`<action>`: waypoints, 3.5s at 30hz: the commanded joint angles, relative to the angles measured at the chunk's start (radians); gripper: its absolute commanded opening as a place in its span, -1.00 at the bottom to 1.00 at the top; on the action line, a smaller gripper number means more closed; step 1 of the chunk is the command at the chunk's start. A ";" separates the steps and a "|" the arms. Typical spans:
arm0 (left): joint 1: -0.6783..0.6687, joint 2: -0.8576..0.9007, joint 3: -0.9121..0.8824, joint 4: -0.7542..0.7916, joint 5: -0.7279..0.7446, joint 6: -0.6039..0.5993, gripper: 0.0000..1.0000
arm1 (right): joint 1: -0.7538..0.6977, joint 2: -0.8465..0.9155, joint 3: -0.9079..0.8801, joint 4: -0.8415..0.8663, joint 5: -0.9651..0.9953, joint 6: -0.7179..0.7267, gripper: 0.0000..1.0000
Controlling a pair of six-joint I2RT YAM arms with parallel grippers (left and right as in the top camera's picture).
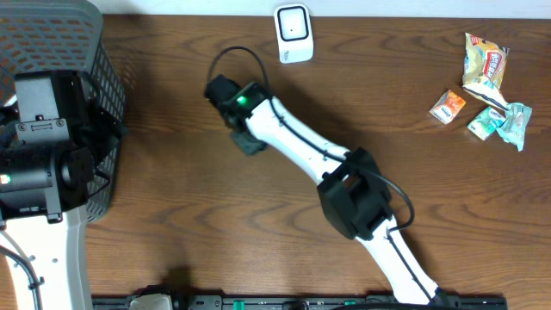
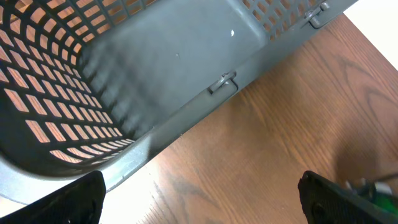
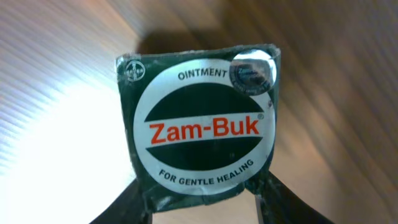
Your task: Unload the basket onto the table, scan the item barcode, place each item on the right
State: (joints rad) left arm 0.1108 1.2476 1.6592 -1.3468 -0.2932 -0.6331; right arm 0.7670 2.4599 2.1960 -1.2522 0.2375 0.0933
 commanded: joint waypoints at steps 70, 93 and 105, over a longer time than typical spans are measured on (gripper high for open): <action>0.005 0.001 -0.005 -0.003 -0.010 -0.016 0.96 | -0.217 0.053 -0.049 -0.130 -0.347 0.709 0.22; 0.005 0.001 -0.005 -0.003 -0.010 -0.016 0.96 | -0.472 0.048 -0.051 -0.434 -1.334 -0.107 -0.04; 0.005 0.001 -0.005 -0.003 -0.010 -0.016 0.95 | -0.420 0.048 -0.051 -0.288 -0.470 0.262 0.16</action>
State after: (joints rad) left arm 0.1108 1.2476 1.6592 -1.3468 -0.2932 -0.6331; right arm 0.3199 2.5069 2.1483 -1.5421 -0.5079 0.2707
